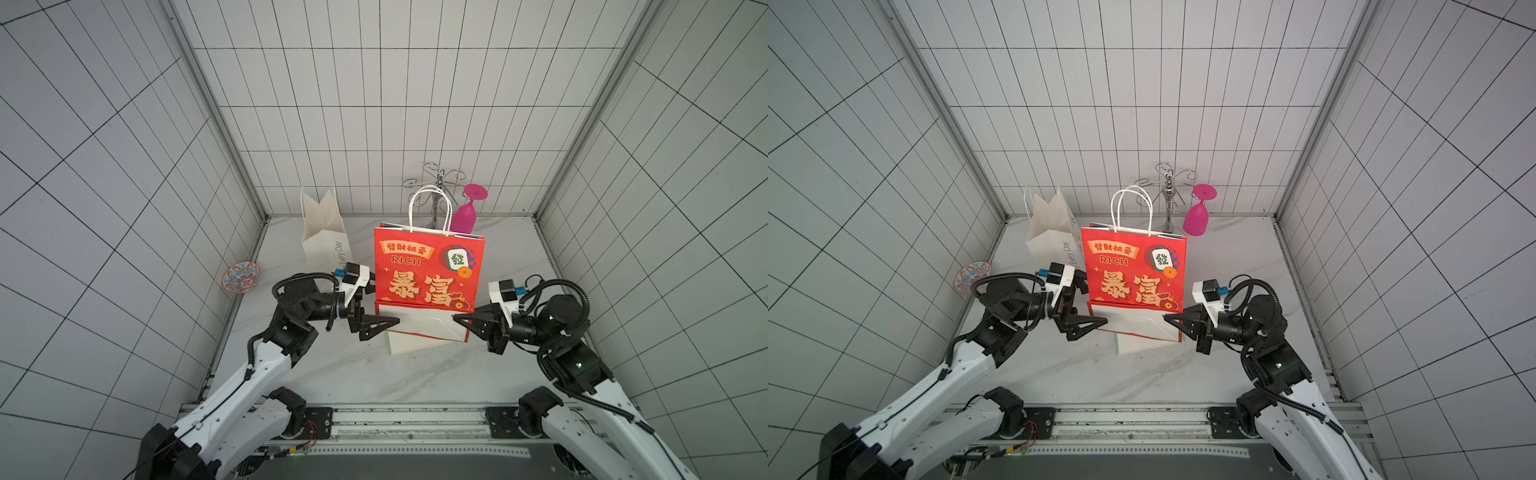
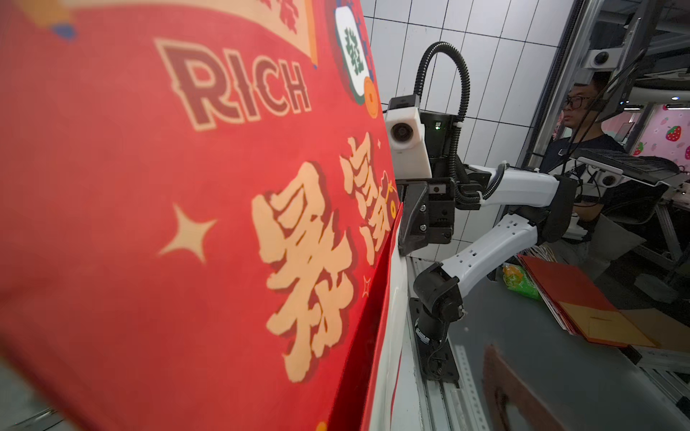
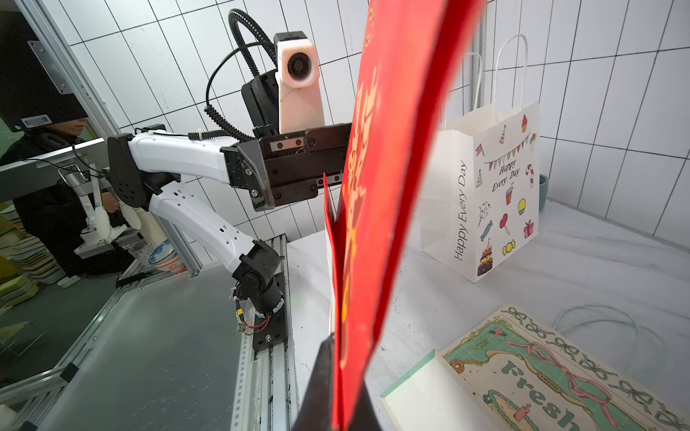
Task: Put away the paper bag
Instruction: Press the paper bag.
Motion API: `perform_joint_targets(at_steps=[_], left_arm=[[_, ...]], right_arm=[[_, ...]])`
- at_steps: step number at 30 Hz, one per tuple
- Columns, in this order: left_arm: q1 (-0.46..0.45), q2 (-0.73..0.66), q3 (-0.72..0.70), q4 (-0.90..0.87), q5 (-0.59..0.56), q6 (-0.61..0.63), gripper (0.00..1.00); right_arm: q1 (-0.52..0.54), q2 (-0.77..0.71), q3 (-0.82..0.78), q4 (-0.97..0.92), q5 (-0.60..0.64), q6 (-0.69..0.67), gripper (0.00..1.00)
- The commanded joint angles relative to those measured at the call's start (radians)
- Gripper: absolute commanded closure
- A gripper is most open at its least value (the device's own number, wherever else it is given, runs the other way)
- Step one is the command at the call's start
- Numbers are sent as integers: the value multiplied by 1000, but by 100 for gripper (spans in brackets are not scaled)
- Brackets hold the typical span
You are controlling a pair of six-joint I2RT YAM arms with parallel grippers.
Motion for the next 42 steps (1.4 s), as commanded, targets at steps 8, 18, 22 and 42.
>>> perform_joint_targets(at_steps=[8,18,22,42], left_arm=[[6,14,45,-25,91,36,76],[9,21,70,-75,83,68,100],[7,27,71,-75,95,64,100],[3,40,59,-107,107,93,100]], right_arm=[[17,4,20,58,16,-10,100],[16,6,36,56,48,1,84],[17,24,50,82,42,10,66],[16,88,127,163,-5,18,81]])
